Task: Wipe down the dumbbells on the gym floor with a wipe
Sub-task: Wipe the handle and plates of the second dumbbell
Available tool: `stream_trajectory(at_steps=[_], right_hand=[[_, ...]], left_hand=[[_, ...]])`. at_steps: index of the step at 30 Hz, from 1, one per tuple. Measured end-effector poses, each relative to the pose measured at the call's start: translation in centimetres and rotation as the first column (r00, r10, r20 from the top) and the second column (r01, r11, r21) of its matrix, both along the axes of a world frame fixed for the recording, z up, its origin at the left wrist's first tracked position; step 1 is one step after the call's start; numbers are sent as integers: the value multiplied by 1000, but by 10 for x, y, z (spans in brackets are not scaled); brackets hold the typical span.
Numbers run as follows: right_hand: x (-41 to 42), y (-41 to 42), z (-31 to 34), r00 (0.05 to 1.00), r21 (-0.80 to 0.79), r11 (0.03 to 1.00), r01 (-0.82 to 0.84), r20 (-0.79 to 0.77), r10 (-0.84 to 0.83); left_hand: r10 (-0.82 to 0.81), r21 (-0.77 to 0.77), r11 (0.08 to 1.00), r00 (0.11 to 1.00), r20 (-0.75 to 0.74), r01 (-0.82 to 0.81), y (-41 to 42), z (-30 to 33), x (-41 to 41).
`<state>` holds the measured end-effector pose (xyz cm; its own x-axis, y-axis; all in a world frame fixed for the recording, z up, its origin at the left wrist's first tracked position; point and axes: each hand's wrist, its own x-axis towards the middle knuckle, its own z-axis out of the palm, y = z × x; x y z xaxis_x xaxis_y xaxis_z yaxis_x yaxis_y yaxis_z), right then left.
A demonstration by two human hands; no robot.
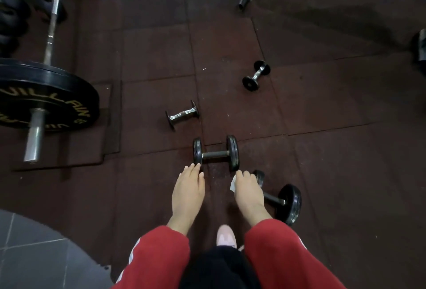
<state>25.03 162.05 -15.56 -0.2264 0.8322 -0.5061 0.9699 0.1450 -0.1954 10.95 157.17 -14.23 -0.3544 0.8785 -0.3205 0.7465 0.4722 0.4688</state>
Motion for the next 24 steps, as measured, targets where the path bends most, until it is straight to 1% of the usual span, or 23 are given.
stream_trajectory(at_steps=[4,8,12,15,17,20,22,24], right_hand=[[-17,28,-25,999,-13,1000,-28,-24,28],[-31,51,-65,998,-36,998,-56,-28,55],[-47,73,-119,997,-52,999,-2,-75,-1],[-58,80,-170,994,-67,998,20,-106,-27],[-65,86,-204,992,-62,998,26,-119,-33],[-76,94,-257,987,-31,999,39,-155,-44],[-85,102,-292,979,20,999,50,-199,-45],[-95,111,-324,966,93,995,36,-257,-11]], left_hand=[[70,40,997,997,13,-70,20,-26,-11],[123,55,991,992,29,-125,42,-60,-24],[159,70,985,987,27,-160,66,-111,-38],[195,81,977,979,56,-199,79,-159,-45],[228,84,968,969,92,-235,85,-194,-49],[315,82,938,927,203,-337,97,-250,-54],[356,88,916,896,265,-391,109,-285,-56],[365,111,905,883,293,-411,124,-312,-60]])
